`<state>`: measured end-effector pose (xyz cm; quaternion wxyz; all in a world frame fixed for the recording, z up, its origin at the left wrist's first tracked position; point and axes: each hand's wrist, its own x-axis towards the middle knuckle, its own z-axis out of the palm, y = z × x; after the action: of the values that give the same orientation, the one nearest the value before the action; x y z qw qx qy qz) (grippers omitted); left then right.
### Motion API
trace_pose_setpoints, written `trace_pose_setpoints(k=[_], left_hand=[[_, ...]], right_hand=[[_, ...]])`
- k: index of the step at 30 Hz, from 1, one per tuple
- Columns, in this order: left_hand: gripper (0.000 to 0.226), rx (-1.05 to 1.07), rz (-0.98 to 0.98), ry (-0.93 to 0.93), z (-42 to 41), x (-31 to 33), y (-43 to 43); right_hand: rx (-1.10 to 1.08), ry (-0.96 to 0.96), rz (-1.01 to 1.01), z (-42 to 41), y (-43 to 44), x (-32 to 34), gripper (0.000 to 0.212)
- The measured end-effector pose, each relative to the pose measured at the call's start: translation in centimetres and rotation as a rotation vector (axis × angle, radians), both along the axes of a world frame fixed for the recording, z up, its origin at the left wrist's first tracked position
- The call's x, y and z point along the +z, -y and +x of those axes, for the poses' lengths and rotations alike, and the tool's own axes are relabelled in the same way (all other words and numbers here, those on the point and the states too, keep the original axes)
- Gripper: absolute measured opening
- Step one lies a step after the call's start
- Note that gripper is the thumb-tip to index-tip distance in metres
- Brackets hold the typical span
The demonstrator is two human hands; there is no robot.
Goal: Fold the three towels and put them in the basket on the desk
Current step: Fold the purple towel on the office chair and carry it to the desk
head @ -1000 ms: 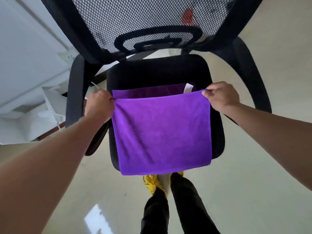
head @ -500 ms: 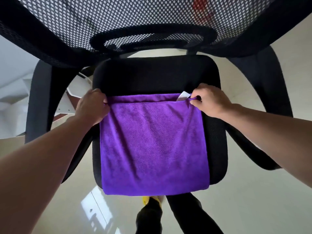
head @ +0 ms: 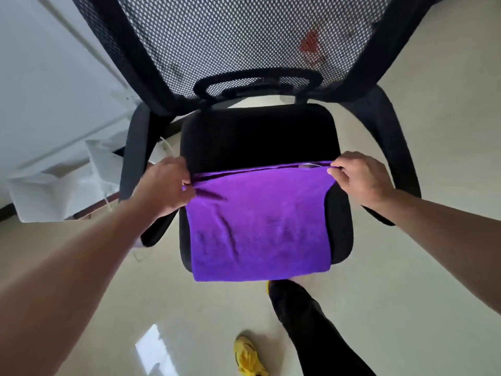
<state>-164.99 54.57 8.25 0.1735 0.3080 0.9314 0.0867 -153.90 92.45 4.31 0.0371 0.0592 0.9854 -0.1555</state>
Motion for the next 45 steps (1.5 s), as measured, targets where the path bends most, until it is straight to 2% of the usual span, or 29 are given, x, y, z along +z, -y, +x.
trace_pose_setpoints(k=[7, 9, 11, 14, 20, 22, 26, 28, 30, 34, 42, 45], left_hand=[[0.034, -0.055, 0.180, -0.059, 9.7, 8.2, 4.5], [0.035, -0.042, 0.186, -0.067, 11.8, 9.9, 5.6], [0.038, -0.059, 0.173, -0.094, 14.5, 12.3, 6.7], [0.038, -0.080, 0.221, -0.153, 16.9, 16.1, 7.8], [0.036, -0.105, 0.293, -0.259, 19.3, 22.1, 8.5], [0.028, -0.086, 0.294, -0.305, 19.7, 23.7, 8.9], [0.023, -0.046, 0.256, -0.379, 19.7, 25.6, 9.2], [0.026, -0.026, 0.211, -0.375, 19.1, 26.1, 8.9], [0.025, -0.007, 0.185, -0.346, 18.2, 26.2, 8.3], [0.019, 0.106, 0.133, -0.266, 15.4, 26.0, 6.8], [0.012, 0.121, -0.047, -0.117, 6.7, 24.4, 2.8], [0.009, 0.176, -0.020, -0.106, 3.6, 24.2, 1.3]], right_hand=[[-0.052, -0.112, 0.021, 11.7, 3.2, 8.9, 0.016], [-0.075, -0.136, 0.016, 14.1, 3.8, 11.2, 0.022], [-0.087, -0.147, 0.014, 16.8, 4.9, 14.1, 0.019], [-0.131, -0.182, 0.006, 19.5, 6.0, 18.2, 0.009], [-0.136, -0.264, 0.025, 21.9, 7.1, 25.1, 0.014], [-0.115, -0.299, 0.033, 22.3, 7.1, 27.1, 0.020], [-0.115, -0.320, 0.028, 22.0, 7.0, 29.7, 0.012], [-0.104, -0.343, 0.037, 21.4, 6.8, 30.4, 0.022], [-0.063, -0.376, 0.068, 20.3, 6.6, 30.5, 0.030], [-0.039, -0.354, 0.122, 16.9, 5.7, 30.0, 0.016], [-0.018, -0.308, 0.085, 6.8, 1.9, 27.1, 0.015], [0.016, -0.298, 0.081, 3.0, 0.7, 26.2, 0.015]])
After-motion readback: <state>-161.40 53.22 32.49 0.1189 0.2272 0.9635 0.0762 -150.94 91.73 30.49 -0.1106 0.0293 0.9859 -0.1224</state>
